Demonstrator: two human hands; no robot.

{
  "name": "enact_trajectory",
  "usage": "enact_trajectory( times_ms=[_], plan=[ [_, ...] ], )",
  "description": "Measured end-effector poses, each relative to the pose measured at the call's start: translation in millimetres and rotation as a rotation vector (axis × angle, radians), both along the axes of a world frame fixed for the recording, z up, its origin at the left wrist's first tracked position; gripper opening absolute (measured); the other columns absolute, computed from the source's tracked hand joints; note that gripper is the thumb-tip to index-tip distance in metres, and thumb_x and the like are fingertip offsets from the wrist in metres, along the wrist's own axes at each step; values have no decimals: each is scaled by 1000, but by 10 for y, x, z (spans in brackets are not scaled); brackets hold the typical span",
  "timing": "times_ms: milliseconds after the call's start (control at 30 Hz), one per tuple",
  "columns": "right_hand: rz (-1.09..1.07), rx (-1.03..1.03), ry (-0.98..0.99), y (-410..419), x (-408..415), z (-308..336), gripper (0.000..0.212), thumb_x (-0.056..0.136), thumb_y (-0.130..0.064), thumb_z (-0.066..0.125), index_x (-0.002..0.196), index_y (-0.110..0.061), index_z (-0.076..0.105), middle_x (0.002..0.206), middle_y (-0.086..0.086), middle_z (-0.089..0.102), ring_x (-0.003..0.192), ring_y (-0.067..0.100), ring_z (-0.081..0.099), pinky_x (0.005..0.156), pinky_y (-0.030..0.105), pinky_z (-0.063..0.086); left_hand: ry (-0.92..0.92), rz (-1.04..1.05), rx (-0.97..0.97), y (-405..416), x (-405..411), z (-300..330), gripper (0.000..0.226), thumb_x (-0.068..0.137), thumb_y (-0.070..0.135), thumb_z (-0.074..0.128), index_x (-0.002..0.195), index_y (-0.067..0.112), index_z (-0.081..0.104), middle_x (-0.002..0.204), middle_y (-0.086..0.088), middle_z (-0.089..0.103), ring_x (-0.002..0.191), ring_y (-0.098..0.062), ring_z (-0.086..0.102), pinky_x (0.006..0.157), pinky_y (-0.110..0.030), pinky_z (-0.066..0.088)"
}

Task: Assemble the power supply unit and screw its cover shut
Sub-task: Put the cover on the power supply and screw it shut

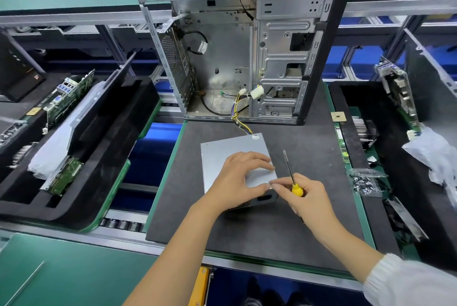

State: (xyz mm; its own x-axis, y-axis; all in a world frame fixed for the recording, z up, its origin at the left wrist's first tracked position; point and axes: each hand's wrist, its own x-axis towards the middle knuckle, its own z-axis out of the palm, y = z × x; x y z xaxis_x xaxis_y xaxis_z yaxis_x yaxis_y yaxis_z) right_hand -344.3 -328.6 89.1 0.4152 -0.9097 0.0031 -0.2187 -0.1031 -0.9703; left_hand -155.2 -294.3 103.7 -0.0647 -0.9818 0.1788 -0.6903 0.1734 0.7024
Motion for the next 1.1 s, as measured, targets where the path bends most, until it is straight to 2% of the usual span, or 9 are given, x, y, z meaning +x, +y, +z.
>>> enact_trajectory(
  times_ms=[133, 233, 367, 467, 600, 767, 867, 967, 1100],
  plan=[
    [-43, 63, -131, -72, 44, 122, 4, 83, -23, 70, 80, -23, 73, 46, -11, 44, 40, 7, 33, 40, 16, 29, 376, 167, 32, 14, -77, 76, 10, 92, 18, 65, 99, 17, 73, 99, 8, 69, 83, -6, 62, 78, -19, 47],
    [-115, 105, -229, -240, 141, 268, 2, 82, -22, 72, 82, -21, 73, 42, -8, 43, 37, 11, 27, 37, 18, 23, 682, 235, 228, -63, -184, 120, 27, 101, 28, 52, 92, 11, 71, 76, 3, 68, 48, -11, 48, 47, -18, 40],
    [-90, 69, -242, -320, 284, 398, 5, 82, -10, 71, 85, -14, 74, 56, -7, 65, 39, -1, 48, 40, 6, 33, 1100, 246, 354, -153, -256, 187, 21, 98, 18, 56, 86, 6, 70, 77, -6, 64, 52, -9, 49, 48, -17, 40],
    [-87, 64, -233, -314, 337, 418, 7, 83, -8, 70, 86, -13, 74, 55, -12, 63, 42, -2, 51, 41, 5, 34, 1270, 282, 439, -192, -259, 198, 18, 88, 20, 65, 73, 12, 74, 74, -3, 63, 56, -4, 54, 49, -12, 44],
    [-72, 98, -274, -315, 342, 440, 8, 84, -10, 68, 89, -12, 74, 53, -13, 62, 42, -2, 51, 42, 5, 35, 1539, 243, 501, -219, -257, 214, 18, 84, 15, 65, 93, -1, 69, 77, -5, 64, 57, -3, 56, 48, -10, 45],
    [120, 52, -97, -381, 285, 480, 12, 89, -25, 63, 96, -32, 70, 64, -12, 59, 50, -2, 47, 50, 7, 36, 1426, 340, 393, -229, -151, 178, 9, 72, 16, 74, 75, 8, 72, 70, -2, 63, 51, -2, 53, 45, -11, 43],
    [292, 127, 70, -455, 139, 484, 32, 97, -28, 48, 120, -51, 47, 69, -15, 52, 60, -1, 49, 61, 10, 42, 1336, 412, 232, -227, 39, 160, 9, 70, 15, 74, 74, 9, 68, 67, 0, 62, 52, -3, 53, 47, -12, 44],
    [412, -21, 285, -510, 20, 519, 49, 99, -28, 44, 139, -46, 22, 81, -10, 63, 69, -3, 54, 69, 12, 43, 1224, 412, 75, -194, 150, 151, 9, 72, 16, 73, 76, 9, 69, 67, 1, 61, 59, -6, 54, 51, -15, 44],
    [455, -199, 341, -556, -17, 603, 21, 95, -34, 52, 112, -40, 42, 80, -10, 64, 56, 10, 57, 58, 20, 47, 1129, 403, -27, -140, 167, 106, 9, 72, 17, 74, 77, 10, 71, 66, -3, 62, 59, -10, 55, 54, -17, 45]
  ],
)
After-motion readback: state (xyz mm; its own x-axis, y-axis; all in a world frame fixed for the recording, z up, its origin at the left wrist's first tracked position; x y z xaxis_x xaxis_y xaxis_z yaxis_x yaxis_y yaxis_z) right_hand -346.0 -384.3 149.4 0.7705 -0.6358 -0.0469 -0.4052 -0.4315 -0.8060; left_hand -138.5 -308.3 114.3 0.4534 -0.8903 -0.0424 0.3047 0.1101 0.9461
